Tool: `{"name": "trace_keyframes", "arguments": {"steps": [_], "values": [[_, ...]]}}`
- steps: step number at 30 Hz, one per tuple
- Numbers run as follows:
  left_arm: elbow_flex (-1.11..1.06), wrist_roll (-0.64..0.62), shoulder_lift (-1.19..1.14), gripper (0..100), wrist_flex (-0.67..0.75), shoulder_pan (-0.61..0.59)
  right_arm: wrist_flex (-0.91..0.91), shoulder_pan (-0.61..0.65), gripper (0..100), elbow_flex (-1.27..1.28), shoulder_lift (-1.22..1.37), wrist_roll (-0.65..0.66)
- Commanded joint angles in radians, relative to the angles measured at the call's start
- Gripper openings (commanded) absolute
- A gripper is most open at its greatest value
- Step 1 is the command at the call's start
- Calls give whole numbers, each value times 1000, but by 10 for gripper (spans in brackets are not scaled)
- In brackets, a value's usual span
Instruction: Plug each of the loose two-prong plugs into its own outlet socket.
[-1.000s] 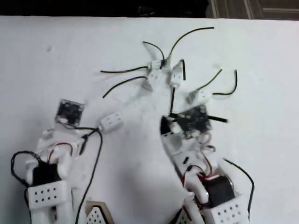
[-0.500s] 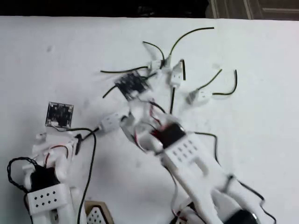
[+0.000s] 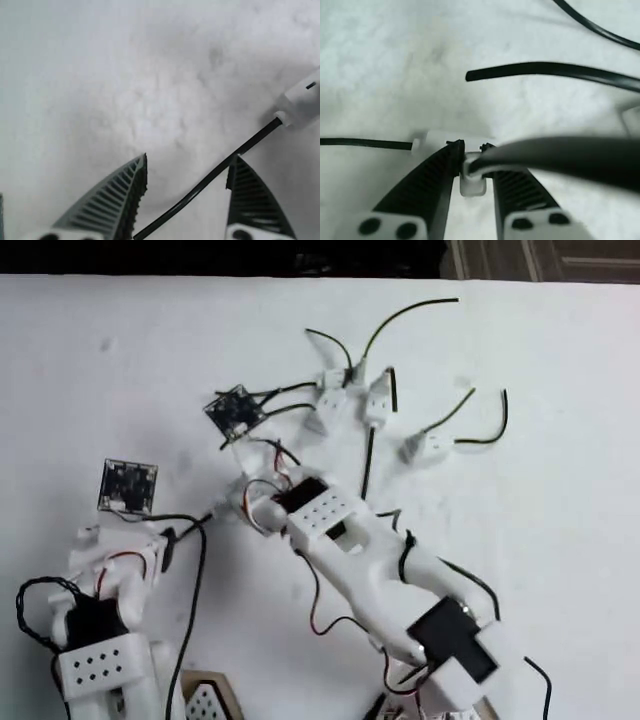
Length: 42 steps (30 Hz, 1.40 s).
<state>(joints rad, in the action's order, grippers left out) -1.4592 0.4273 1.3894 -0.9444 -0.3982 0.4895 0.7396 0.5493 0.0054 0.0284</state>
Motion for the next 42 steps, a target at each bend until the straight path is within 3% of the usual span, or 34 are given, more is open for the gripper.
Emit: {"name": "trace_keyframes", "arguments": {"steps": [1,19,27,33,42], "values": [[5,-8,13,259,3,-5,-35,-5,17,-54,-8,-18],[-3,-6,13,259,3,-5,-116,-41,17,-52,104,-21],[-5,-6,13,259,3,-5,-71,-71,17,-44,65,-21],[-5,-6,13,259,3,-5,-4,-18,17,-14,48,-23],[-5,-6,13,259,3,-5,-93,-1,17,109,54,-18]]}}
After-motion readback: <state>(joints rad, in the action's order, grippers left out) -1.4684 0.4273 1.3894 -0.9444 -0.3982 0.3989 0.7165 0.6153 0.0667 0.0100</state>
